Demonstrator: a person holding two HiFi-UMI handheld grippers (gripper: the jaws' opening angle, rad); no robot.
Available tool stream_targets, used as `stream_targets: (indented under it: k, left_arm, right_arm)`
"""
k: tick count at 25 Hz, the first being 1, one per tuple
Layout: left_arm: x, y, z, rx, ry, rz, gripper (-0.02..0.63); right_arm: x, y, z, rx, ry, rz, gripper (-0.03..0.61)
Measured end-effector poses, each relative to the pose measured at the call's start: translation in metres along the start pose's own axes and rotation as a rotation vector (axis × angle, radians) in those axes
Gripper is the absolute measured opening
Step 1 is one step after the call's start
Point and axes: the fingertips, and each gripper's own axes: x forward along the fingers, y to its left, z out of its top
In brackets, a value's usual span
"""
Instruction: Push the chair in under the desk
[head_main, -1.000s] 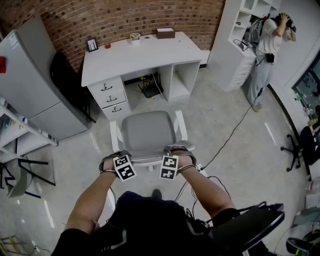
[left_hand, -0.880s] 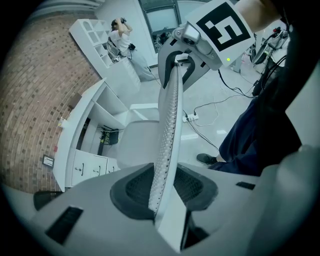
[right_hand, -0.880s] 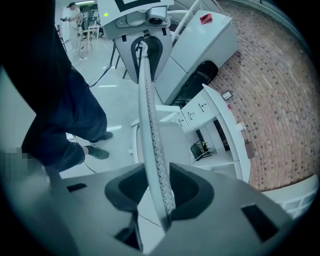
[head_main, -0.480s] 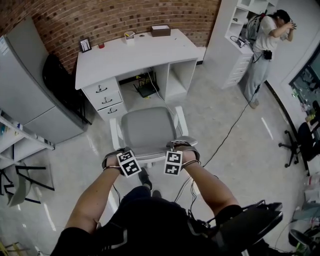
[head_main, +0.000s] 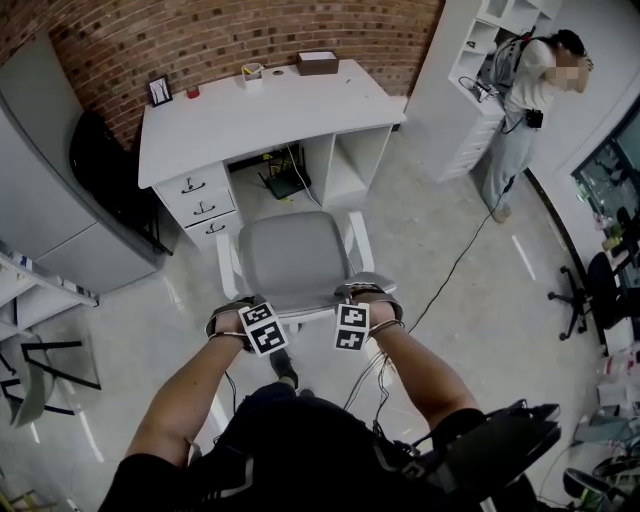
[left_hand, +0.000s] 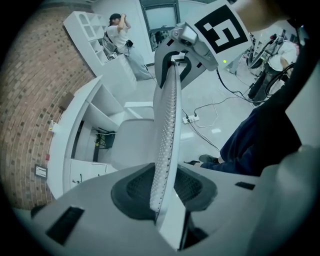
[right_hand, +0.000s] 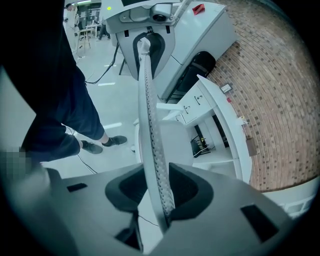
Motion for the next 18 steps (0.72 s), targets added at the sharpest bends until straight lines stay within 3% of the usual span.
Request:
stream_targets:
  k: [18]
  left_arm:
    - [0.013, 0.061, 0.021, 0.018, -0.044, -0.075, 0.098]
  right_arm:
    - [0.03, -0.065, -0.011, 0.0, 0.049, 0.012, 0.118]
